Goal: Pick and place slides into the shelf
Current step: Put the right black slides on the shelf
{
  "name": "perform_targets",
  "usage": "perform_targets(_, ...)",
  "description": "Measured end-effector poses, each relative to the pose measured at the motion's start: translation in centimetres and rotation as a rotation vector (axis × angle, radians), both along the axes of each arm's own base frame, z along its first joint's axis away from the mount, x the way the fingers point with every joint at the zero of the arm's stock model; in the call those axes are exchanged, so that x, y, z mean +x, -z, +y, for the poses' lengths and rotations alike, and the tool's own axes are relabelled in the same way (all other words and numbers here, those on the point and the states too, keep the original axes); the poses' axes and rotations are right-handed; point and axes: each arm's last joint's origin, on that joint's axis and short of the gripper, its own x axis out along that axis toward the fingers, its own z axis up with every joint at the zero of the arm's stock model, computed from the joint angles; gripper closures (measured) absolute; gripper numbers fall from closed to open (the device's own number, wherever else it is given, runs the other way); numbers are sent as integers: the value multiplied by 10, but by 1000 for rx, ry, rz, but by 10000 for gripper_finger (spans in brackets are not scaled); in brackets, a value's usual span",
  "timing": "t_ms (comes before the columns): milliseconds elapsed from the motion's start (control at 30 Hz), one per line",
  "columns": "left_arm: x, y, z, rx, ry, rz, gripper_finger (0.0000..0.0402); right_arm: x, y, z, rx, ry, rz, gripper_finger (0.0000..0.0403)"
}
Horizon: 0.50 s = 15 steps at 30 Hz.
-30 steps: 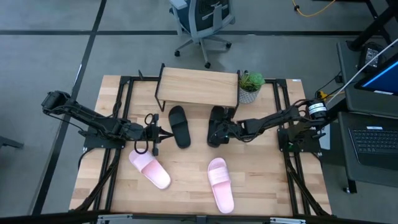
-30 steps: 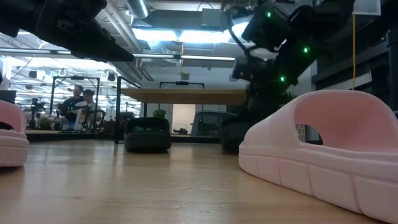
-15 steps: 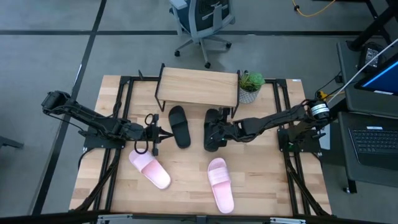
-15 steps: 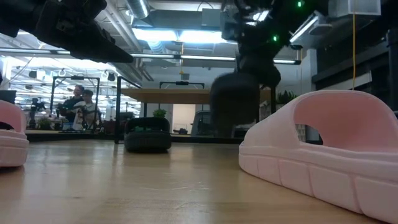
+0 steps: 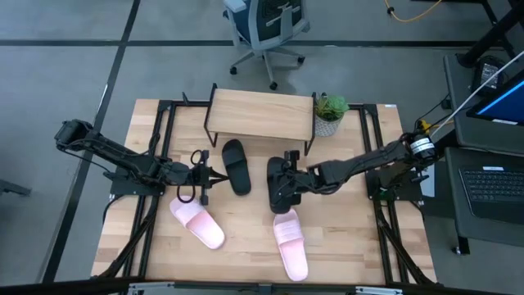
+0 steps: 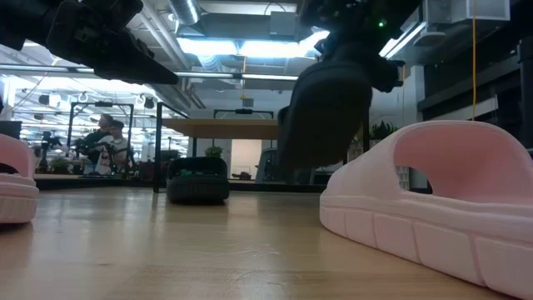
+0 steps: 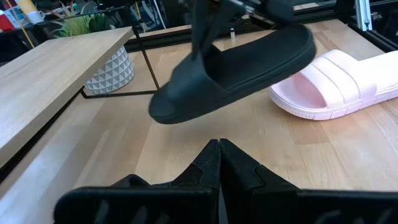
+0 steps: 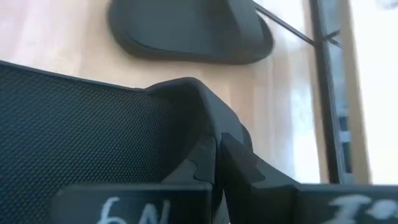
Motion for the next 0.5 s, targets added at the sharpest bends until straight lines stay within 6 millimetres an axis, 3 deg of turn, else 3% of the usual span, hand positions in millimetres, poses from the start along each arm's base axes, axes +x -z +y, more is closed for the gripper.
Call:
perform_targets(167,0,0,0,0,0,0,401,-2,-4,5,6,-19,-12,390)
perform_targets(500,0,0,0,0,0,-1,401,-26,-55,6,-51,23,-193,391)
